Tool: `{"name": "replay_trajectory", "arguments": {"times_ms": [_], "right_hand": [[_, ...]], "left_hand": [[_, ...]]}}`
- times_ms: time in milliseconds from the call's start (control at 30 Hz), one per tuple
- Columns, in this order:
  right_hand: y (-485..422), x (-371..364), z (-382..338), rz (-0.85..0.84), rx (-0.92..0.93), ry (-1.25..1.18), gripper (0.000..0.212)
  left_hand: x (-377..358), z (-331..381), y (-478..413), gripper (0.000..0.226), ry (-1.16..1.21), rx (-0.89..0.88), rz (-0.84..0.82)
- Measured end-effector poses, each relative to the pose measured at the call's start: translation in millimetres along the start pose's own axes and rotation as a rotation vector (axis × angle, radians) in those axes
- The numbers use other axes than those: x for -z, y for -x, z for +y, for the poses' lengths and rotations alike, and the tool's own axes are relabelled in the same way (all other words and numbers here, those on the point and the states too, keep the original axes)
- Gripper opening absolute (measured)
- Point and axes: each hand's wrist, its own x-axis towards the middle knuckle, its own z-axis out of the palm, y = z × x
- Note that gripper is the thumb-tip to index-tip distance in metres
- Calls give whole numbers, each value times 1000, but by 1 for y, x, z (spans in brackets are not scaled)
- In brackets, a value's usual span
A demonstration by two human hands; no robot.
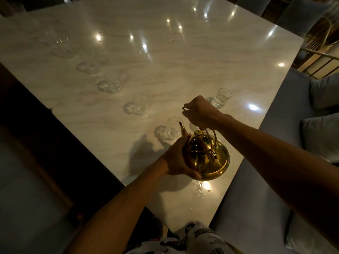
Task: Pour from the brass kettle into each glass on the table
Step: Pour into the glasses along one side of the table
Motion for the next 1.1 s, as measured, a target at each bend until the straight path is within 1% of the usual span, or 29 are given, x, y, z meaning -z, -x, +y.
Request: {"name": "replay_trajectory", "arguments": {"times_ms": [167, 600, 933, 1100], "right_hand": [[-1, 0, 1, -23, -6, -5, 30], [-8, 3, 8, -16, -43, -15, 31], [-5, 3, 8, 0, -51, -9, 29], [-3, 3, 7, 0, -49, -18, 27]], "left_hand": [[-2, -2, -1, 121, -3, 11, -8], [-5, -3, -6, 117, -7, -8, -23], [-6, -2, -4, 119, -3, 0, -22], [-7, -1, -2, 114, -2, -18, -21]]}}
